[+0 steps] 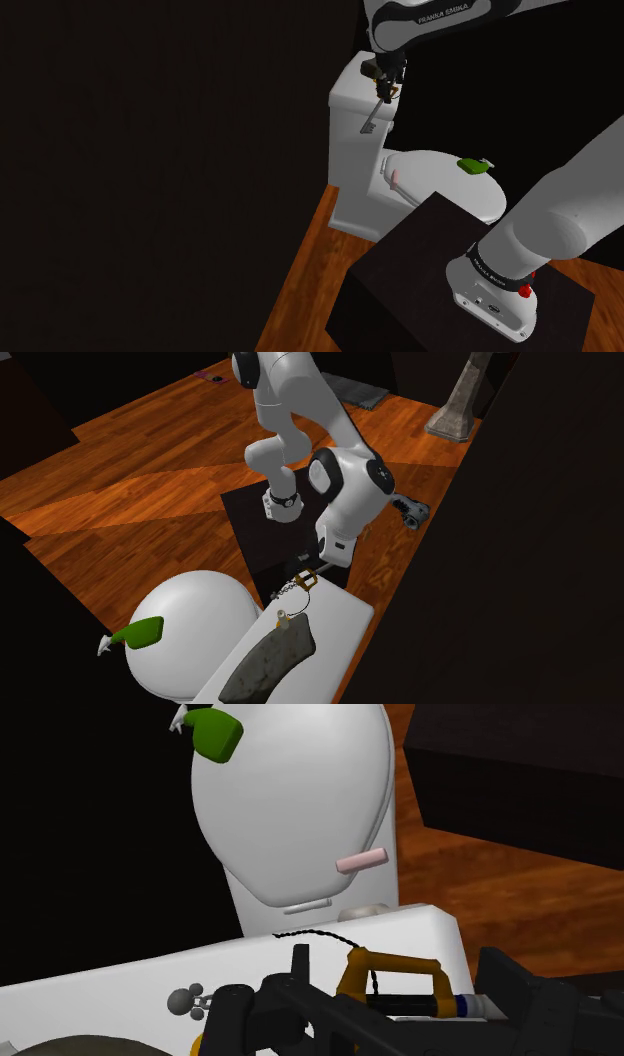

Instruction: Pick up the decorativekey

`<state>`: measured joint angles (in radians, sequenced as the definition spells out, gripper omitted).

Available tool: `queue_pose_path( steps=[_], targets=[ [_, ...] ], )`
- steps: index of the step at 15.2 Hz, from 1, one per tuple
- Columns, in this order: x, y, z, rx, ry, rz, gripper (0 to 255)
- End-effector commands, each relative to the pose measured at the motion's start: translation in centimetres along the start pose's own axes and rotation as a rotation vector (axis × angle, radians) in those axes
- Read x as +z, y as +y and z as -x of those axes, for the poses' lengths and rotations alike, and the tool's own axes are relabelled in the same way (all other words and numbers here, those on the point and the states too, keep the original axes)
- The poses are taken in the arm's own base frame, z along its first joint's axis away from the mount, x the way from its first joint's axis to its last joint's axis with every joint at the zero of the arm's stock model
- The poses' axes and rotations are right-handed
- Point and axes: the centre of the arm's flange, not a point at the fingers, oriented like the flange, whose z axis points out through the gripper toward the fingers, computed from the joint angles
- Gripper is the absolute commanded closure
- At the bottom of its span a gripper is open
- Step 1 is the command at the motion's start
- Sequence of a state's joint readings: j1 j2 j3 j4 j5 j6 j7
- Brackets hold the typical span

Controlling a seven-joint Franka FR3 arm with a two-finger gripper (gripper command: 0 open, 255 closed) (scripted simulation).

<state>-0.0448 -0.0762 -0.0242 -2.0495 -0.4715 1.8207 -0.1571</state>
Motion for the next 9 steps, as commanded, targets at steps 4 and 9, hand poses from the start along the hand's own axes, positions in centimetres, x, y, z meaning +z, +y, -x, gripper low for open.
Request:
queue_pose_path(
  steps=[4, 9],
  targets=[
    [0.29, -0.11, -0.11, 0.0, 0.001, 0.0, 255],
    [0.3, -0.11, -0.11, 0.0, 0.001, 0.0, 255]
  ],
)
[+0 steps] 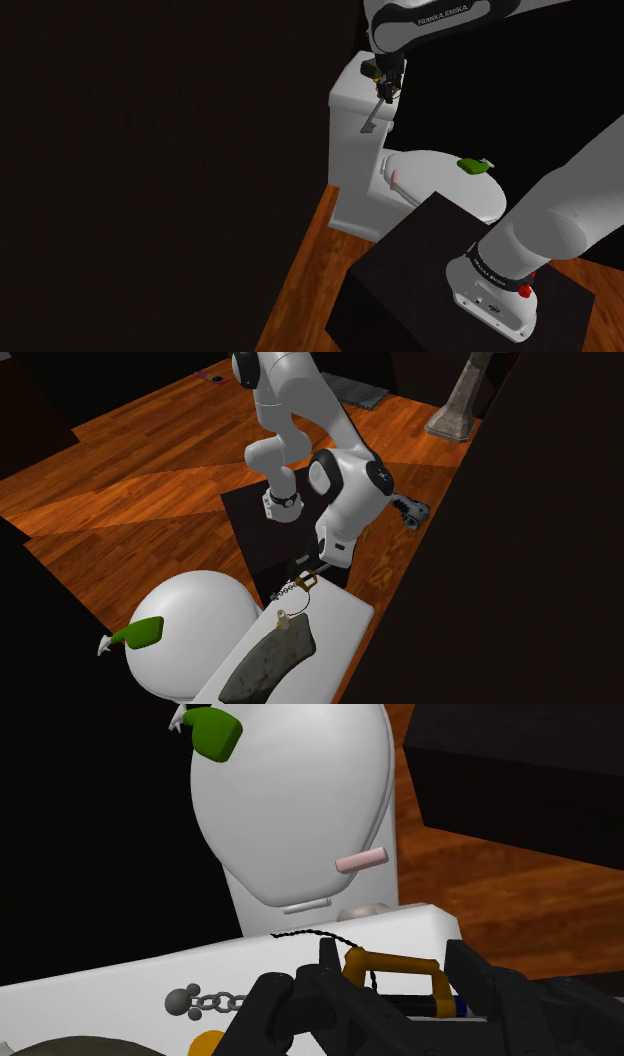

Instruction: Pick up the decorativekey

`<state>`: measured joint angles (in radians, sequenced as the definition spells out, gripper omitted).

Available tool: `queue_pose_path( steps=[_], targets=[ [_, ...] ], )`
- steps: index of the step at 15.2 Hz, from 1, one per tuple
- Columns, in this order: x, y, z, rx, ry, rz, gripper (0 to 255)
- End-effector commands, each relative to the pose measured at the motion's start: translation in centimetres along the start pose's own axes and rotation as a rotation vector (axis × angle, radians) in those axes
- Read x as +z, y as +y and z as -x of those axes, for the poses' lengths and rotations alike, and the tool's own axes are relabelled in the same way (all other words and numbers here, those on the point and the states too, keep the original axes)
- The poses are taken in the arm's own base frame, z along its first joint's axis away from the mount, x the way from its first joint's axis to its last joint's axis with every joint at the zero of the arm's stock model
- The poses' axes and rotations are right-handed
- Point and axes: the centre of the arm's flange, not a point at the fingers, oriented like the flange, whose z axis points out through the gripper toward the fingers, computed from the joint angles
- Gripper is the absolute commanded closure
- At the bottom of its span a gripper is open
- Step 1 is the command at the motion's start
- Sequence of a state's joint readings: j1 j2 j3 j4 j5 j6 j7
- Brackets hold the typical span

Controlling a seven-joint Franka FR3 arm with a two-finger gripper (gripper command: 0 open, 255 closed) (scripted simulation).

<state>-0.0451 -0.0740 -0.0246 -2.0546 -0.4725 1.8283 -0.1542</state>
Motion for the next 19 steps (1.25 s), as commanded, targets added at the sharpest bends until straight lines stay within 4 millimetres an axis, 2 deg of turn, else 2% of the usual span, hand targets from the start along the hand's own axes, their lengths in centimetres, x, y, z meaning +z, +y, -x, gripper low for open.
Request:
queue_pose_path(
  steps=[1, 2, 17, 19],
  targets=[
    [0.0, 0.0, 0.0, 0.0, 0.0, 0.0, 255],
    [0.1, 0.0, 0.0, 0.0, 0.0, 0.0, 255],
    [-7.0, 3.0, 1.9, 0.0, 0.0, 0.0, 255],
    [-7.1, 3.0, 1.9, 0.0, 0.0, 0.0, 255]
  ],
)
